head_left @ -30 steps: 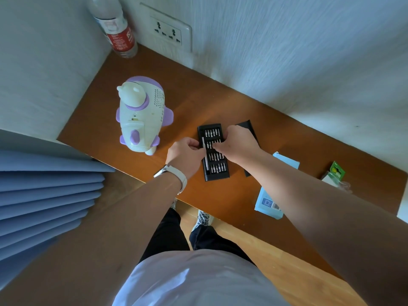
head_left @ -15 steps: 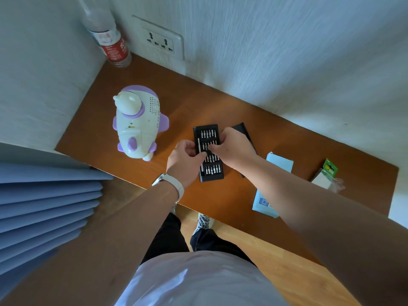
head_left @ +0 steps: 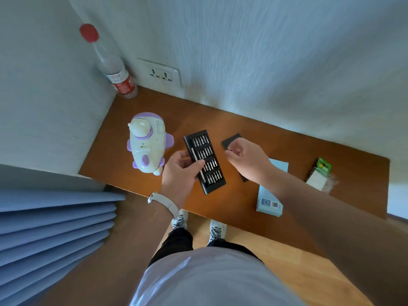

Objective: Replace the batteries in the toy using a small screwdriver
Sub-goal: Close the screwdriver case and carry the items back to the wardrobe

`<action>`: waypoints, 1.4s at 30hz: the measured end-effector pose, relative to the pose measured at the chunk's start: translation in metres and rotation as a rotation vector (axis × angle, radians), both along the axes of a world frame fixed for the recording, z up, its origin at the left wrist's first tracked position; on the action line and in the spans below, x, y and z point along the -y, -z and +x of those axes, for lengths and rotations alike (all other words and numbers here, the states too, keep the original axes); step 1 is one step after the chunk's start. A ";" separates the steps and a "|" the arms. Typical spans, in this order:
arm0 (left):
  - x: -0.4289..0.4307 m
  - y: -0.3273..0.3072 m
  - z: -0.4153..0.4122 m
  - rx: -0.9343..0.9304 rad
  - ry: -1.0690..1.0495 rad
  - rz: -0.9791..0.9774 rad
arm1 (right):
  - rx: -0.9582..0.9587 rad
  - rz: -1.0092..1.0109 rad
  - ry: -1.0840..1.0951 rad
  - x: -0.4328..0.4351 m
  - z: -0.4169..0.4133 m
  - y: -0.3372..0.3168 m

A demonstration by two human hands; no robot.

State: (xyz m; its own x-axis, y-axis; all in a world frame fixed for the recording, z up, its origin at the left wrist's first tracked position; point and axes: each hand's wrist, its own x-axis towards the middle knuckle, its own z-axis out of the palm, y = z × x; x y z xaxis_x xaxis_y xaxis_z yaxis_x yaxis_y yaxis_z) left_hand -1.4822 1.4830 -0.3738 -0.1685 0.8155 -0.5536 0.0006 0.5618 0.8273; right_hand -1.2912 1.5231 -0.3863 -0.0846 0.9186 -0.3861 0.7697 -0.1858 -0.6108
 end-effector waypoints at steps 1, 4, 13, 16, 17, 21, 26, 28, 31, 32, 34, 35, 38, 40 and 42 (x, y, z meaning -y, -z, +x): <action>0.001 -0.005 -0.002 0.005 -0.022 0.003 | 0.073 0.029 -0.005 0.000 0.005 0.005; 0.002 -0.017 -0.008 0.029 -0.052 0.022 | 0.244 0.075 0.010 0.002 0.014 0.018; 0.009 -0.041 -0.028 0.049 -0.039 0.040 | 0.499 0.040 -0.036 0.005 0.008 0.036; 0.010 -0.041 -0.033 0.036 -0.035 0.023 | 0.492 0.017 -0.004 0.005 0.006 0.039; 0.011 -0.042 -0.034 0.030 -0.029 0.019 | 0.474 0.008 0.013 0.006 0.006 0.039; 0.013 -0.043 -0.034 0.025 0.004 0.015 | 0.323 -0.055 0.086 0.009 0.006 0.037; 0.012 -0.045 -0.032 0.022 0.021 0.007 | 0.056 -0.140 0.187 0.021 0.010 0.039; 0.012 -0.047 -0.032 0.013 0.040 0.021 | -0.123 -0.164 0.294 0.027 0.010 0.032; 0.009 -0.054 -0.031 0.020 0.059 0.040 | -0.435 -0.198 0.479 0.037 0.007 0.011; 0.007 -0.057 -0.030 0.026 0.064 0.044 | -0.524 -0.213 0.529 0.040 0.006 0.004; 0.005 -0.062 -0.028 0.038 0.070 0.050 | -0.654 -0.240 0.587 0.047 0.006 -0.012; 0.003 -0.065 -0.027 0.049 0.071 0.051 | -0.707 -0.251 0.601 0.050 0.006 -0.019; -0.003 -0.075 -0.022 0.090 0.086 0.059 | -0.899 -0.272 0.633 0.058 0.009 -0.044; -0.008 -0.081 -0.020 0.098 0.109 0.077 | -0.997 -0.275 0.614 0.063 0.011 -0.063; -0.011 -0.086 -0.017 0.105 0.133 0.094 | -1.036 -0.264 0.592 0.068 0.012 -0.079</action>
State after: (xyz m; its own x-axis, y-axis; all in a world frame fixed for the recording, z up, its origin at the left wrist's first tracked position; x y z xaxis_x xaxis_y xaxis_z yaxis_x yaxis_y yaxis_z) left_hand -1.4997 1.4939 -0.2879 -0.0007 0.8756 -0.4829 -0.0192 0.4828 0.8755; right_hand -1.2796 1.4550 -0.3076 -0.0583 0.8234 -0.5645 -0.3046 -0.5532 -0.7754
